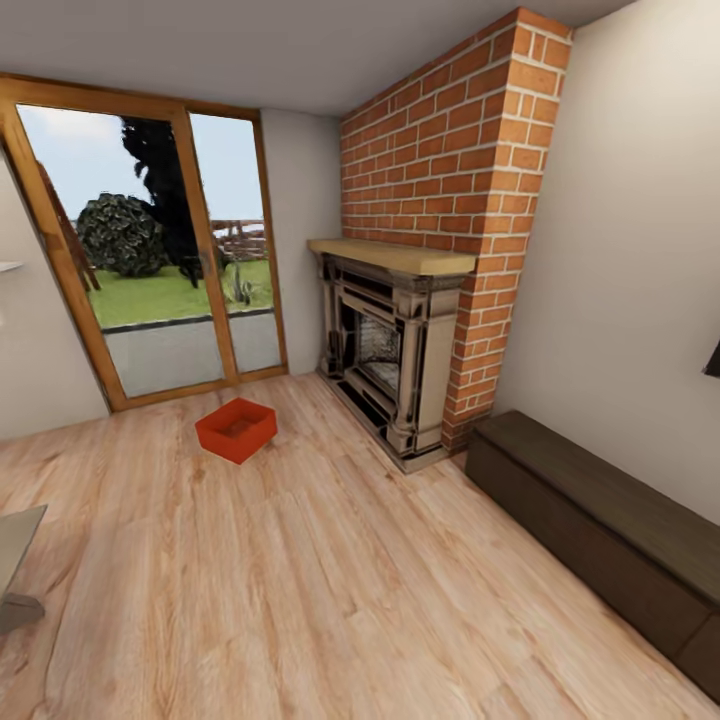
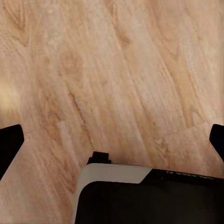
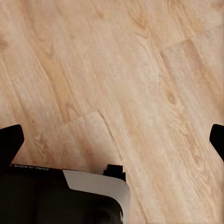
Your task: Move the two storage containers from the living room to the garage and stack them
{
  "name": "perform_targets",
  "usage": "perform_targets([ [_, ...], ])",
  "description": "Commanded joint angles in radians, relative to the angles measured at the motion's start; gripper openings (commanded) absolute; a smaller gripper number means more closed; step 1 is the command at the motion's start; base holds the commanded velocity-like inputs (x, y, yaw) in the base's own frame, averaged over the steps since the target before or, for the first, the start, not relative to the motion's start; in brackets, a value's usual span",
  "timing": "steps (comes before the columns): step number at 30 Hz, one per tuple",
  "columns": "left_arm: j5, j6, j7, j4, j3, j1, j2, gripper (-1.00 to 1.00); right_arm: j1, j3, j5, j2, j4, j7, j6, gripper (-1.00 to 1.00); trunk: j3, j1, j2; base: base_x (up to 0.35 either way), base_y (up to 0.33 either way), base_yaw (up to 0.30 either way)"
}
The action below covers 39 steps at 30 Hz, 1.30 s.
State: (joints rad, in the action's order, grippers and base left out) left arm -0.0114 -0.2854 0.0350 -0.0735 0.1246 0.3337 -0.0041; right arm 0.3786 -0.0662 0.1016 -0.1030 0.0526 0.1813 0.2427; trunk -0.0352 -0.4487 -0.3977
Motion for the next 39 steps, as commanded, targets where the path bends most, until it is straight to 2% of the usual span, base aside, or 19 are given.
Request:
perform_targets([
  [1,-0.001,-0.008,0.002,-0.005,0.004,0.002,0.0,1.0,0.002,-0.007,0.01,0.0,0.004,0.001,0.007,1.0,-0.002,-0.001,-0.002,0.326,-0.124,0.199],
  [39,-0.001,-0.008,0.002,-0.005,0.004,0.002,0.0,1.0,0.002,-0.007,0.018,-0.001,0.004,0.0,0.009,1.0,-0.002,-0.001,-0.002,0.326,-0.143,0.26],
])
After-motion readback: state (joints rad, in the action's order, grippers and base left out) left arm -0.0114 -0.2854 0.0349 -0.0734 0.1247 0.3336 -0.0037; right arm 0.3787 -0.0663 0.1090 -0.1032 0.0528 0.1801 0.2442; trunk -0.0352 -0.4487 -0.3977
